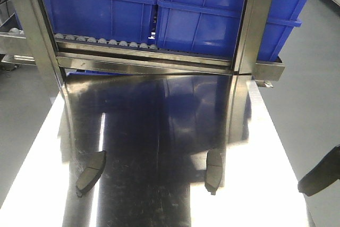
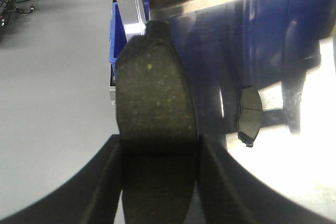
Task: Move and align brake pads A on conveyor
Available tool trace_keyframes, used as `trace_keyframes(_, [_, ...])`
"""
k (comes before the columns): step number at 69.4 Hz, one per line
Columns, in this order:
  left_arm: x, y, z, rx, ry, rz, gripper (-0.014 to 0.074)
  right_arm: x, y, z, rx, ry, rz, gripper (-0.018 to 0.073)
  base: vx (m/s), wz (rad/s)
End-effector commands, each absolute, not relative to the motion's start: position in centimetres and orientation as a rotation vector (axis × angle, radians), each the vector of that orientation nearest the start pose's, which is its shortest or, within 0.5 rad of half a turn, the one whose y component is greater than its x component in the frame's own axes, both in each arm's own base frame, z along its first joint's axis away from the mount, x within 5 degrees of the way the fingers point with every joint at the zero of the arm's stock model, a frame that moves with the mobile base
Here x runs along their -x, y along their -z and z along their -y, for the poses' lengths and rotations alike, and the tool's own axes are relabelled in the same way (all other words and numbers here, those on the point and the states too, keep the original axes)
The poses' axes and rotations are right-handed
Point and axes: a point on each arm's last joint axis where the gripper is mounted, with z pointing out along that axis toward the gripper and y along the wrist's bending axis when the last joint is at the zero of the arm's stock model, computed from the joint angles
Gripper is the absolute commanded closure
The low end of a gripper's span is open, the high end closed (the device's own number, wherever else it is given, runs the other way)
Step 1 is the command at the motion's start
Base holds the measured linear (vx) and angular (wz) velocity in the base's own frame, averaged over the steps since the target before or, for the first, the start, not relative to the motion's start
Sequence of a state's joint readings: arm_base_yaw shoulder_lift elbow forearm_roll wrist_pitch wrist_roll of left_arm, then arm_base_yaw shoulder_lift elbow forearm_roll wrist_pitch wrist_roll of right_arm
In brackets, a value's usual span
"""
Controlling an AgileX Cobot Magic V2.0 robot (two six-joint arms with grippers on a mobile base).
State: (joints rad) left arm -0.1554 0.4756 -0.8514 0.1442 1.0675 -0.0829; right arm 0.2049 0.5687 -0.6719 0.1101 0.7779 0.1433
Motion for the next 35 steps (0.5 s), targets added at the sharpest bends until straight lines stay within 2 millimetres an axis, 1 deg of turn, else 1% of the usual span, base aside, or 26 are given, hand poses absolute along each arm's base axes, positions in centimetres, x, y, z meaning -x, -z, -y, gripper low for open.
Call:
trace_keyframes(1, [-5.99, -37.99, -0.23, -0.083, -0.035, -2.065, 0.0602, -10.08, -34.41, -2.72, 0.024, -0.339, -2.042, 0.0571, 0.0, 0.0])
trace_keyframes(35, [-5.99, -37.99, -0.23, -0.083, -0.035, -2.065, 0.0602, -10.08, -34.41, -2.72, 0.025, -0.339, -2.043, 0.0571, 0.0, 0.0])
